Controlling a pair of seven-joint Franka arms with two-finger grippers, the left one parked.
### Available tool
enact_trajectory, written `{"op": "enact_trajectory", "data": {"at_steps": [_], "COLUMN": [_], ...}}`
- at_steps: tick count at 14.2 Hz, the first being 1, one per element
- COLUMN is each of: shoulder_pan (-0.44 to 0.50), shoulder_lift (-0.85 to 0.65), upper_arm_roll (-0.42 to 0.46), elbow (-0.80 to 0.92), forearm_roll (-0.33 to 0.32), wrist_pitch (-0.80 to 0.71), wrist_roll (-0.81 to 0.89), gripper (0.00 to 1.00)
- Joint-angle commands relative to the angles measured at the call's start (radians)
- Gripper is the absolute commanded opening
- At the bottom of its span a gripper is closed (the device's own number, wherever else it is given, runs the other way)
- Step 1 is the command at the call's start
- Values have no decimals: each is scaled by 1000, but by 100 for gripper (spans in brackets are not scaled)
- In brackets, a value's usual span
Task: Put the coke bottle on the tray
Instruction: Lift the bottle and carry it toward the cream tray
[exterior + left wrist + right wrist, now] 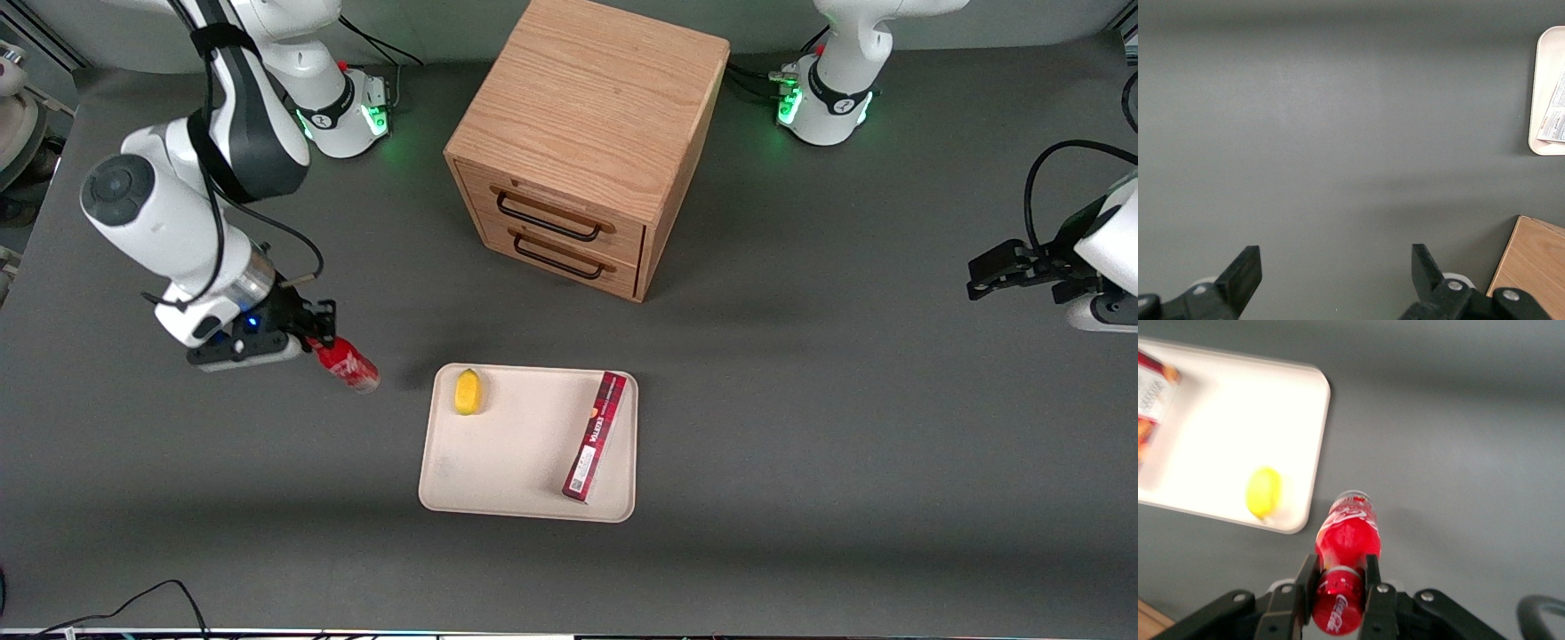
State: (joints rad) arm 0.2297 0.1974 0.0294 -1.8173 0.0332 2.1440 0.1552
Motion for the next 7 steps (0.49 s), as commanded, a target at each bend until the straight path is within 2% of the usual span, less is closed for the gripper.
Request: {"op": "enact_trajectory", "data": {"at_steps": [1,7], "shoulder_pan": [39,120], "shoulder_lift": [235,500], "upper_arm_roll": [-9,-19], "elbow": [292,536], "forearm_roll": [10,16], "wrist_pitch": [-55,-49], "wrist_roll": [76,156], "gripper": [0,0]}}
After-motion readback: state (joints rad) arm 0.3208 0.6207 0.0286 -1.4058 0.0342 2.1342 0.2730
